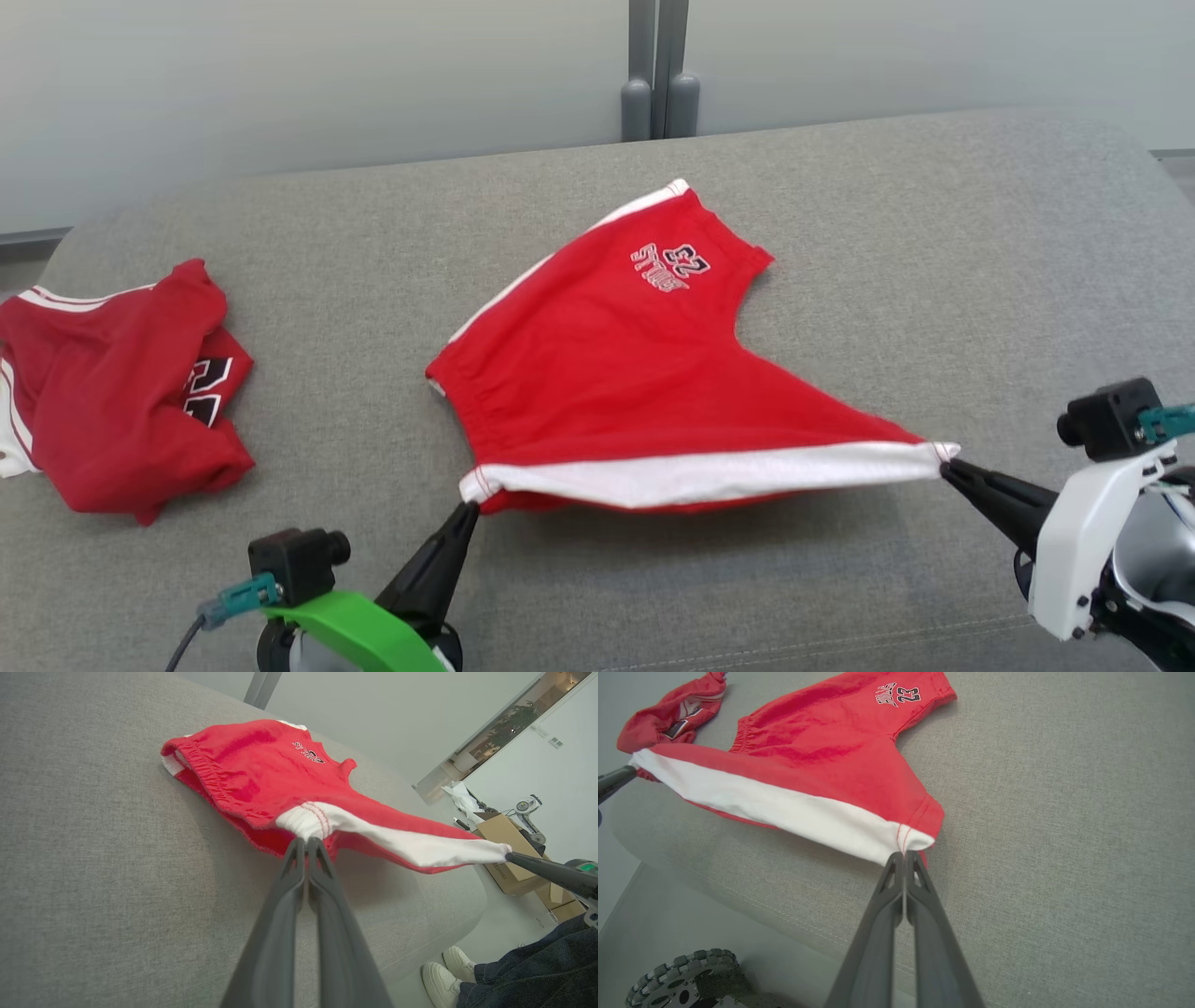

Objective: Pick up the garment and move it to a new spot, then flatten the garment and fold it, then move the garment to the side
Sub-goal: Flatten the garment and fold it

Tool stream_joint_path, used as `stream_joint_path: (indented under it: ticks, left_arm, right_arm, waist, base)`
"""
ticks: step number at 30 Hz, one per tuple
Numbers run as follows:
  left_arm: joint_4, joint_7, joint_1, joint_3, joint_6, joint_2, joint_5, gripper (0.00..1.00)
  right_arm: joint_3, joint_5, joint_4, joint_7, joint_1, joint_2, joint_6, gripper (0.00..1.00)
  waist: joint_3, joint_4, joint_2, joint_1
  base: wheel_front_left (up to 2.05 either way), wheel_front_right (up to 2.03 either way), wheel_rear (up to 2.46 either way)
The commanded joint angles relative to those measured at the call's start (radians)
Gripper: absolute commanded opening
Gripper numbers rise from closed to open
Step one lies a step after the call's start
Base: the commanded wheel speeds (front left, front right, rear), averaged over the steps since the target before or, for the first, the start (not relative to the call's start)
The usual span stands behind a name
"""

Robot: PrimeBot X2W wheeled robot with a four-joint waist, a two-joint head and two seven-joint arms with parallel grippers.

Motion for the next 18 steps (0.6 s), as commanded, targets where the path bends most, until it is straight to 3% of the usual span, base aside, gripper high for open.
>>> stream_joint_path:
  ticks: [1, 8, 12, 18]
  left_arm:
    - [-0.014, 0.001, 0.020, -0.004, 0.011, 0.016, 0.008, 0.00]
    - [-0.105, 0.016, 0.027, -0.006, 0.053, 0.035, 0.014, 0.00]
    - [-0.094, 0.023, -0.040, 0.011, 0.054, 0.003, 0.013, 0.00]
    - [-0.012, 0.028, -0.163, 0.021, 0.040, -0.060, 0.046, 0.00]
  right_arm:
    - [-0.018, -0.010, -0.018, 0.010, 0.024, 0.008, -0.001, 0.00]
    - [-0.120, -0.098, -0.112, 0.065, 0.043, 0.067, -0.001, 0.00]
    - [-0.099, -0.161, -0.115, 0.096, -0.044, 0.088, -0.001, 0.00]
    - [-0.030, -0.199, -0.024, 0.105, -0.251, 0.102, -0.001, 0.00]
  waist:
    - [-0.010, -0.006, -0.0001, 0.0001]
    - [0.012, 0.001, -0.0001, 0.0001]
    - [0.044, 0.026, -0.0001, 0.0001]
    - [0.111, 0.069, -0.0001, 0.0001]
  base:
    - [0.00, 0.00, 0.00]
    - [0.00, 0.00, 0.00]
    - [0.00, 0.00, 0.00]
    - [0.00, 0.00, 0.00]
